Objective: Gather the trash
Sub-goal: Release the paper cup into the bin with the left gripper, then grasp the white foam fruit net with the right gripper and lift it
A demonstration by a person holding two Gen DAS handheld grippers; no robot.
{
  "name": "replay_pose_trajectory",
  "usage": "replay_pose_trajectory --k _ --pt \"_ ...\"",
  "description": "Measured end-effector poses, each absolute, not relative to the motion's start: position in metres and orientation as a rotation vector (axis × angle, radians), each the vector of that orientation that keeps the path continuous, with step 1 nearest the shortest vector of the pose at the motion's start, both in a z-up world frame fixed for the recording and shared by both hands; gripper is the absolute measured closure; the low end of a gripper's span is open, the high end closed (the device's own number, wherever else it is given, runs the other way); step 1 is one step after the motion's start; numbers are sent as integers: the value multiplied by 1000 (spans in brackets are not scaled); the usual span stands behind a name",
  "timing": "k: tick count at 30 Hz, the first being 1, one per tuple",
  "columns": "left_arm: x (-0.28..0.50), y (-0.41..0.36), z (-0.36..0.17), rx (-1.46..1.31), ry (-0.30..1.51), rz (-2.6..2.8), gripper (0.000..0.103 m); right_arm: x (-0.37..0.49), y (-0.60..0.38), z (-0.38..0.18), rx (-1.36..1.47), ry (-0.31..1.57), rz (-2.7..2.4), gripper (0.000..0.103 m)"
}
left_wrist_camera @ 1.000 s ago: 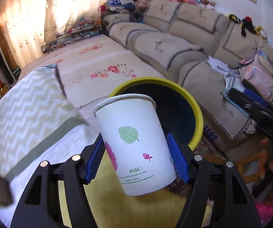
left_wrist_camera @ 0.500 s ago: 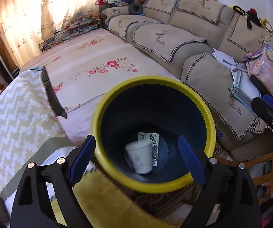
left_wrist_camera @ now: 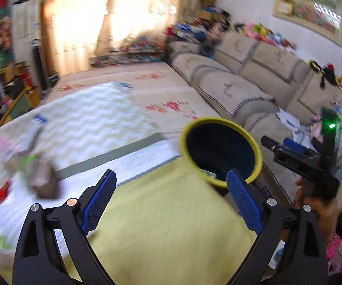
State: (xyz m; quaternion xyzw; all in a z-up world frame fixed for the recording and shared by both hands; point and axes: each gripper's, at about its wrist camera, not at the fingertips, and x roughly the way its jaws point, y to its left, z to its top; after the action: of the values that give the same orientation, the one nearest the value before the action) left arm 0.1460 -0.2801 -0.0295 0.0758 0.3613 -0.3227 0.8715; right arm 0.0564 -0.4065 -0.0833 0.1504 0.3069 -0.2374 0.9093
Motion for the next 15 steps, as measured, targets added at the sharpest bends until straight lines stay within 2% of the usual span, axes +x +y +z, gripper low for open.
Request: replay_pose_trajectory --k 9,15 --pt "120 -130 -10 60 682 -377 9 109 -293 -93 201 703 -178 18" --pt "110 -38 -14 -23 649 -176 8 126 -190 -88 116 698 79 19"
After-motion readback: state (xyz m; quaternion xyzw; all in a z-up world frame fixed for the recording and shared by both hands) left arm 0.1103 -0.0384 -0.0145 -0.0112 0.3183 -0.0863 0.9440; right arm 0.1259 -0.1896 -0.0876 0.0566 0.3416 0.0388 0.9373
